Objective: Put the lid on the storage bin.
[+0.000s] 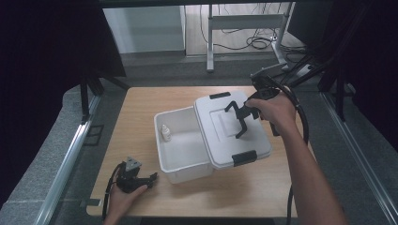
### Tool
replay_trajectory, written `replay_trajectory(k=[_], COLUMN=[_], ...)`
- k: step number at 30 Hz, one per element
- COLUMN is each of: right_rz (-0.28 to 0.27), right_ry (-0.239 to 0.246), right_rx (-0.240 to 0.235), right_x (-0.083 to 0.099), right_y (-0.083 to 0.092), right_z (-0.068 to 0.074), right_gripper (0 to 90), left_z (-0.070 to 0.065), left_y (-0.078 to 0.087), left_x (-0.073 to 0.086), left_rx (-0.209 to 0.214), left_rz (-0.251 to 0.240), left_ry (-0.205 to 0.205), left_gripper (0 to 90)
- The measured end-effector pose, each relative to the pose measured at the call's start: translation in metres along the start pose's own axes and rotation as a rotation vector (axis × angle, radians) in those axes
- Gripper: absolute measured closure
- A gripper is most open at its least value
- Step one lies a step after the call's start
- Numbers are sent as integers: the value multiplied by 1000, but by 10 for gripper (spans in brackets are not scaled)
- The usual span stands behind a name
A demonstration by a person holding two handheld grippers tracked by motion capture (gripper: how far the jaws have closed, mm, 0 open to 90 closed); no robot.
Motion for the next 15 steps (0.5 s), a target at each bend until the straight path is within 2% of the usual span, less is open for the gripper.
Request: replay_trajectory(k=[11, 15], right_rz=[30, 34], right_ry=[4, -9], right_rx=[-12, -19], right_x=[-5, -7], right_y=[-24, -32], right_z=[14, 17], right_gripper=[850, 850], left_z=[0, 0], left_y=[0, 0], left_x=[0, 0], left_rx=[0, -1], left_rz=[0, 0], left_ry=[0, -1], left_gripper=[126, 126])
Point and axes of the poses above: each handheld gripper's, and its own axes: y roughly backward along the jaws, x roughly out of its underside, z roughly to its left, the point moved 8 cm from there along -y, roughly forward along the jaws, and after that the axes turned 9 degrees about -x, right-handed, at the moved point
